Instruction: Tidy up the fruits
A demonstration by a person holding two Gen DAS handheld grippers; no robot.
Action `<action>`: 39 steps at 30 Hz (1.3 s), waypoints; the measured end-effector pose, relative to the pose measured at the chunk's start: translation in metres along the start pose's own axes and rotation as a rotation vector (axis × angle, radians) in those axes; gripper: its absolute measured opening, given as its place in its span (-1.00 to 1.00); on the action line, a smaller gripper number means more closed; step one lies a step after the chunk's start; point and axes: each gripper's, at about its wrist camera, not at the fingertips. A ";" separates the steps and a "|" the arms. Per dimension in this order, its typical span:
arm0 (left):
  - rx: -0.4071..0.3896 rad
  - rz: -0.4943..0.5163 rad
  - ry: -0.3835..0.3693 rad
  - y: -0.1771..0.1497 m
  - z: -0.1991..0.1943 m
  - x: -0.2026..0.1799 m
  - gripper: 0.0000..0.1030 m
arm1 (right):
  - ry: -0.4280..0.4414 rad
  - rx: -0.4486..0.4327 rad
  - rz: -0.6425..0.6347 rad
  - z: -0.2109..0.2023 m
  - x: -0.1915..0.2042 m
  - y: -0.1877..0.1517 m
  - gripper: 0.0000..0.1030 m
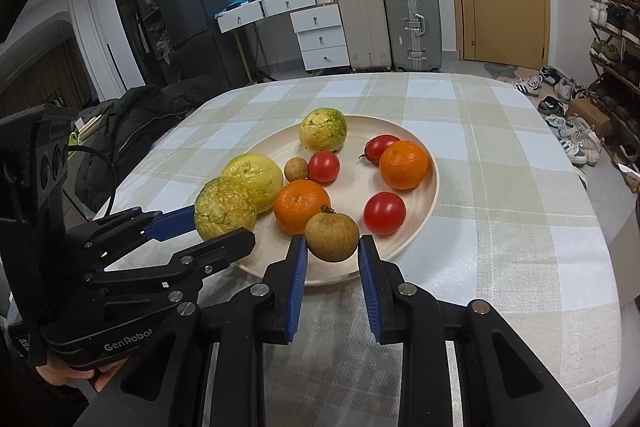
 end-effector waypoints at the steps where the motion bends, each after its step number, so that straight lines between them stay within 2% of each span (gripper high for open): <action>1: 0.002 0.001 0.005 0.001 0.001 0.001 -0.13 | 0.002 0.002 0.002 0.001 0.000 0.000 -0.48; 17: 0.011 0.015 0.044 0.006 0.009 0.002 -0.13 | 0.001 0.022 0.007 0.011 -0.002 0.000 -0.48; 20: 0.012 0.022 0.051 0.005 0.008 0.000 -0.06 | 0.010 0.021 0.010 0.010 -0.003 0.000 -0.41; 22: 0.011 0.019 0.062 0.004 0.006 0.000 0.10 | 0.033 0.024 -0.001 0.008 -0.002 0.000 -0.17; 27: -0.027 -0.012 0.082 -0.003 -0.008 0.007 0.51 | -0.013 -0.002 -0.050 0.000 0.004 -0.004 0.06; 29: -0.051 -0.008 0.094 -0.006 -0.017 0.010 0.61 | -0.032 -0.021 -0.063 -0.005 0.006 -0.006 0.44; 30: -0.058 -0.005 0.095 -0.008 -0.021 0.011 0.65 | -0.037 -0.037 -0.066 -0.009 0.006 -0.007 0.70; 32: -0.078 0.002 0.090 -0.011 -0.031 0.014 0.80 | -0.036 -0.081 -0.063 -0.018 0.005 -0.009 0.86; 33: -0.095 0.004 0.093 -0.014 -0.037 0.015 0.95 | -0.032 -0.096 -0.060 -0.022 0.004 -0.010 0.99; 39: -0.186 0.004 0.116 -0.026 -0.068 0.022 0.99 | -0.012 -0.145 -0.054 -0.035 0.005 -0.016 1.00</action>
Point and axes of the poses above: each gripper's, at about its wrist camera, not at the fingertips, and z roughly the way its jaws point, x to its left, y to its top, and after that the axes turned 10 degrees about z, right-handed
